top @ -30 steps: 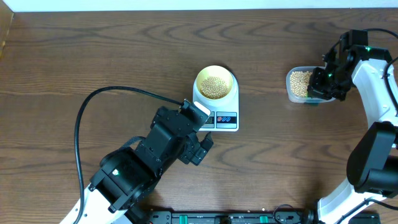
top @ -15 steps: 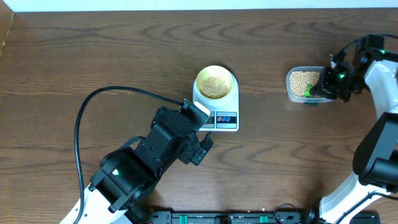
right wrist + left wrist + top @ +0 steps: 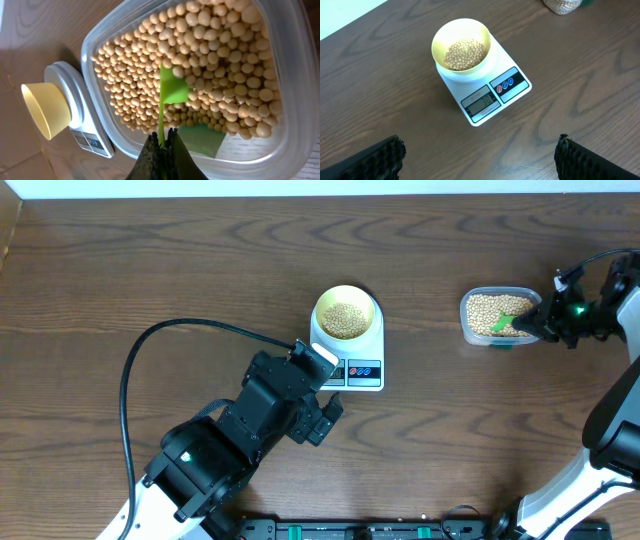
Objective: Scoop item into bowl and weigh 50g on scale
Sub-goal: 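Scoop soybeans and lift the green scoop out of the tub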
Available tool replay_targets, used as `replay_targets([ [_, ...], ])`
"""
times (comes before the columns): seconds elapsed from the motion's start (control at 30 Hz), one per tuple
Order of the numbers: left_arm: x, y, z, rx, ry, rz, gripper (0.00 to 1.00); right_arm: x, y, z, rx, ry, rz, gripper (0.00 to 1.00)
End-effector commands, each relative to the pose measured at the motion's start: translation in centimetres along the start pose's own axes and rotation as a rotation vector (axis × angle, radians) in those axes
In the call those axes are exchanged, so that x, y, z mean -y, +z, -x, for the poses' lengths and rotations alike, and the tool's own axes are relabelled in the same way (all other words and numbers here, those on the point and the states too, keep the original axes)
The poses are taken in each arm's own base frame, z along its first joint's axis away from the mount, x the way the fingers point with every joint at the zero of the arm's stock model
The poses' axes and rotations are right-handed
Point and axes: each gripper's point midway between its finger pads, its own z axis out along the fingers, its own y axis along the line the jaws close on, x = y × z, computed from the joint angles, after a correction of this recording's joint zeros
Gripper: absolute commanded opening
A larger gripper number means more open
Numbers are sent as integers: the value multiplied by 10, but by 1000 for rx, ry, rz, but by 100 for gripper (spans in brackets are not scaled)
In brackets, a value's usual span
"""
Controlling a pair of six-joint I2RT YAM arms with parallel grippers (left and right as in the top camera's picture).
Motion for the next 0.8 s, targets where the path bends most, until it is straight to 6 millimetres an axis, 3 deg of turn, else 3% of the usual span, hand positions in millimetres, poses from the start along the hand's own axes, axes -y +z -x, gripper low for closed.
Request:
replay_targets([
  [0.0, -5, -8, 11, 35, 5, 16, 98, -3, 2, -1, -5, -19, 62, 1],
  [0.4, -5, -8, 11, 35, 5, 16, 98, -16, 11, -3, -22, -57, 221, 1],
  [0.77, -5, -8, 11, 35, 5, 16, 98, 0, -23, -1, 58, -90, 327, 1],
])
